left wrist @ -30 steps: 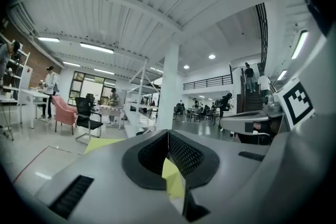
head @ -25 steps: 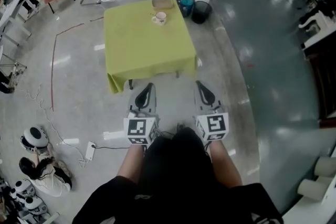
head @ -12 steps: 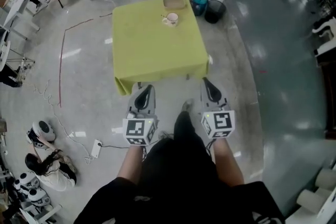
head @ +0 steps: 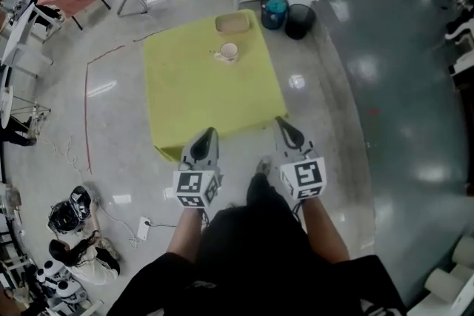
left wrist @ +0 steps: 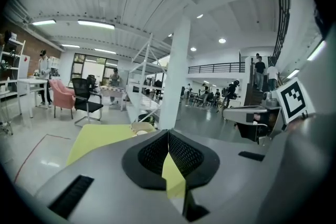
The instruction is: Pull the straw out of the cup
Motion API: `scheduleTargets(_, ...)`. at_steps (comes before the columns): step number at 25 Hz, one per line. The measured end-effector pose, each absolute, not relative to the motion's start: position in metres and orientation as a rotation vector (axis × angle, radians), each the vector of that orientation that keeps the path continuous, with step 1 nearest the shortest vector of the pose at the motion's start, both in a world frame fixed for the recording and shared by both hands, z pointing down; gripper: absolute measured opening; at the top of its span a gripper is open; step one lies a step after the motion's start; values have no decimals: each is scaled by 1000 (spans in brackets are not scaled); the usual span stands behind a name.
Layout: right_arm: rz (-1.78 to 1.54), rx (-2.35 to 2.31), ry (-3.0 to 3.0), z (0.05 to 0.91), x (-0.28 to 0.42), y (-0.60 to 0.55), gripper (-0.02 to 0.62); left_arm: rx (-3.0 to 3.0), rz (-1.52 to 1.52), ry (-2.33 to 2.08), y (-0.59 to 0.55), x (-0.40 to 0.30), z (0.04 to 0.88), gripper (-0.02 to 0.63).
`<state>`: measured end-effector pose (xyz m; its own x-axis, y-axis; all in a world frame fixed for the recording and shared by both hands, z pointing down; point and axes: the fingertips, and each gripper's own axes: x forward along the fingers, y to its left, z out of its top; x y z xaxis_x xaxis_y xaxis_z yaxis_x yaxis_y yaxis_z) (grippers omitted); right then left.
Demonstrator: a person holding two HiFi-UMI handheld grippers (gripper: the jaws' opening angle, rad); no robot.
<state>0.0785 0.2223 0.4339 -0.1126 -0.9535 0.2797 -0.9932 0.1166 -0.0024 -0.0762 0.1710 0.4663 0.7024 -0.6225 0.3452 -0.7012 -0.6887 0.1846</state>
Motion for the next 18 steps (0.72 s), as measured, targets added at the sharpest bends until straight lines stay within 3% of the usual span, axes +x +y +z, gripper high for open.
scheduleTargets(6, 385, 1860, -2250, 445, 103, 186, 17, 2599, 407, -1023, 133, -23, 478, 44)
scheduleTargets(18, 414, 1737, -2282, 472, 116, 125, 17, 2546, 439, -1108, 75, -6, 504, 44)
